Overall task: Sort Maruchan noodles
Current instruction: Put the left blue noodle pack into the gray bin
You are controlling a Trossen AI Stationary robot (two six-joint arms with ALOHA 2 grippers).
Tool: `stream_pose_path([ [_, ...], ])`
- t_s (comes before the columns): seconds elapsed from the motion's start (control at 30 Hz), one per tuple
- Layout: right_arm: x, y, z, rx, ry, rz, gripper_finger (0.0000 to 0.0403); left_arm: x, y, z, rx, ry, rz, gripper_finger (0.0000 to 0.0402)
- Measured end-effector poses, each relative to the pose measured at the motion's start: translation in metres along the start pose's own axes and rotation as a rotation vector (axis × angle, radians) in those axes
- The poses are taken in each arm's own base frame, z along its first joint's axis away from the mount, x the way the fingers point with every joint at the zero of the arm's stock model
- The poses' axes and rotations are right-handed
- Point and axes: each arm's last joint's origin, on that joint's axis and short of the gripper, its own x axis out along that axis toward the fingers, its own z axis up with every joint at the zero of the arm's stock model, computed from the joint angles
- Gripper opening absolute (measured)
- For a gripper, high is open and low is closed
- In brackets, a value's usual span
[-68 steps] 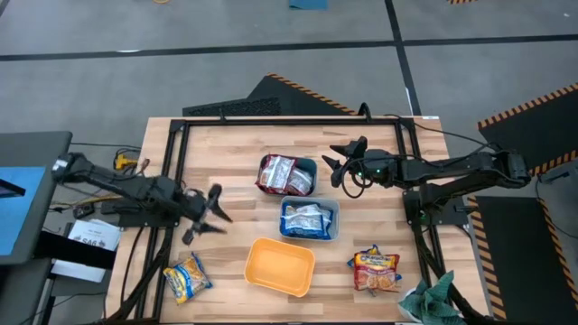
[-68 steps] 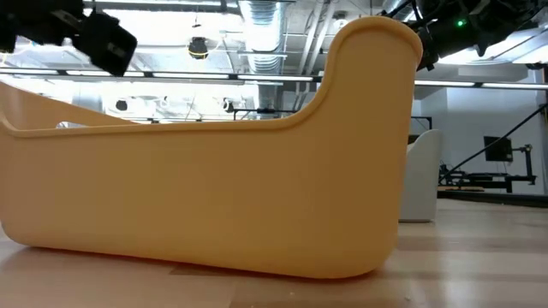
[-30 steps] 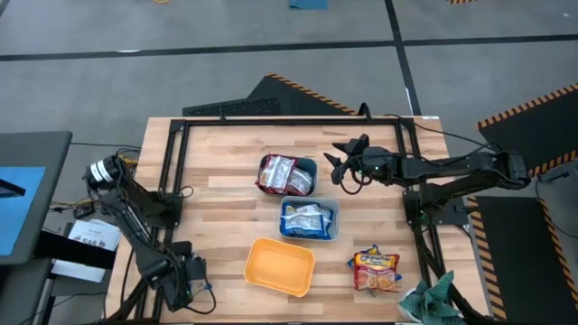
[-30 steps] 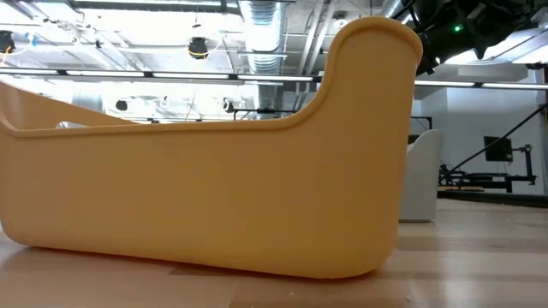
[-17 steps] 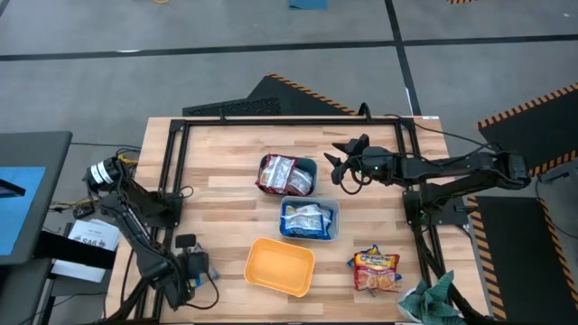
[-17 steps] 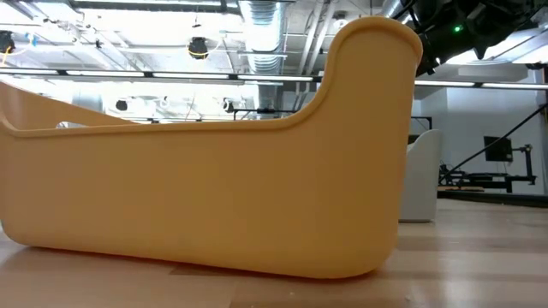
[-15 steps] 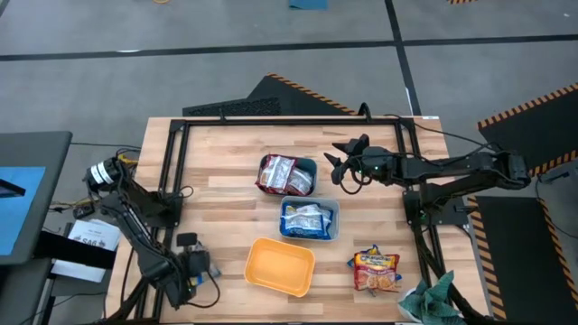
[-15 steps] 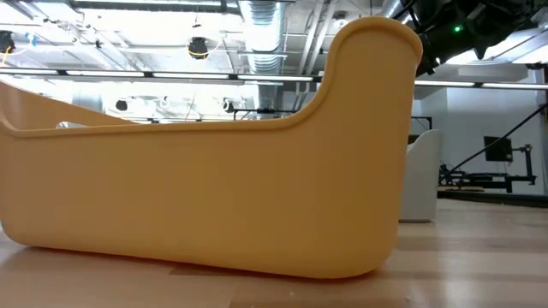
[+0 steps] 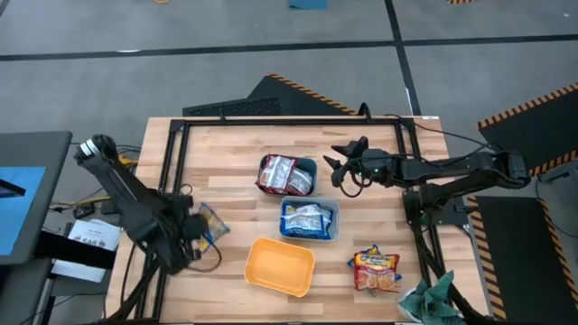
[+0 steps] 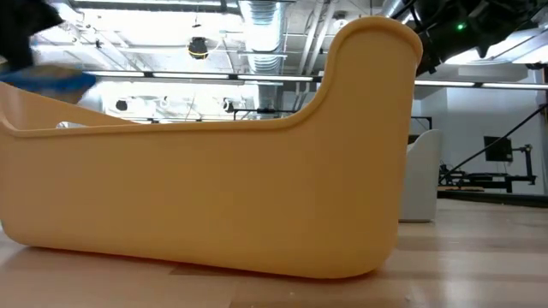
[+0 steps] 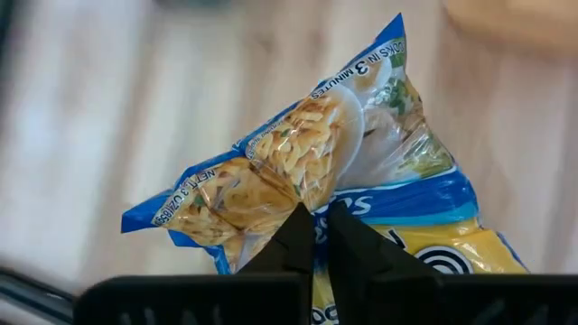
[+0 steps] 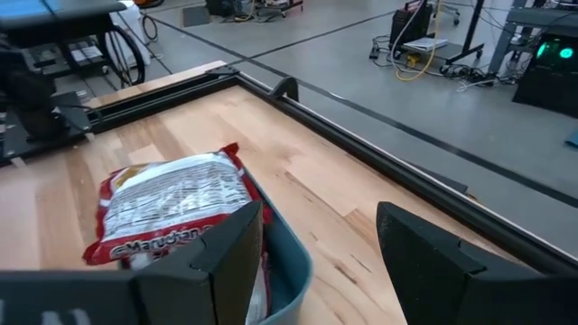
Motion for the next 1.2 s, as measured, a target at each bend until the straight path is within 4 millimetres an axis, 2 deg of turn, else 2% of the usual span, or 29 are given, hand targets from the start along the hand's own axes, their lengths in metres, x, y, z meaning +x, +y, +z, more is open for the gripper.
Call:
stream_pose_path([
  [0.2,-0.001,0.001,0.000,0.005,-0.003,0.007,0.0240,-0.020,0.044,0.026,-0.068,-0.309,0.091,0.0000],
  [0.3,-0.001,0.001,0.000,0.023,-0.003,0.007,0.0240,-0.020,0.056,0.043,-0.052,-0.421,0.095,0.0000],
  [0.37,-0.001,0.001,0.000,0.024,-0.003,0.007,0.0240,-0.014,0.059,0.056,-0.024,-0.487,0.032,0.0000],
  [0.53,-0.001,0.001,0.001,0.025,-0.007,0.007,0.0240,0.023,0.060,0.083,0.070,-0.658,-0.217,0.0000],
  [0.73,0.000,0.001,0.001,0.026,-0.007,0.006,0.0240,0.076,0.069,0.110,0.141,-0.776,-0.334,0.0000],
  [0.87,0.000,0.001,0.001,0.027,-0.007,0.004,0.0240,0.104,0.066,0.133,0.193,-0.786,-0.358,0.0000],
  [1.03,0.000,-0.001,0.001,0.031,-0.008,-0.003,0.0240,0.130,0.051,0.167,0.365,-0.776,-0.397,0.0000],
  [1.2,0.001,-0.002,0.001,0.032,-0.009,-0.008,0.0240,0.156,0.038,0.195,0.482,-0.750,-0.346,0.0000],
])
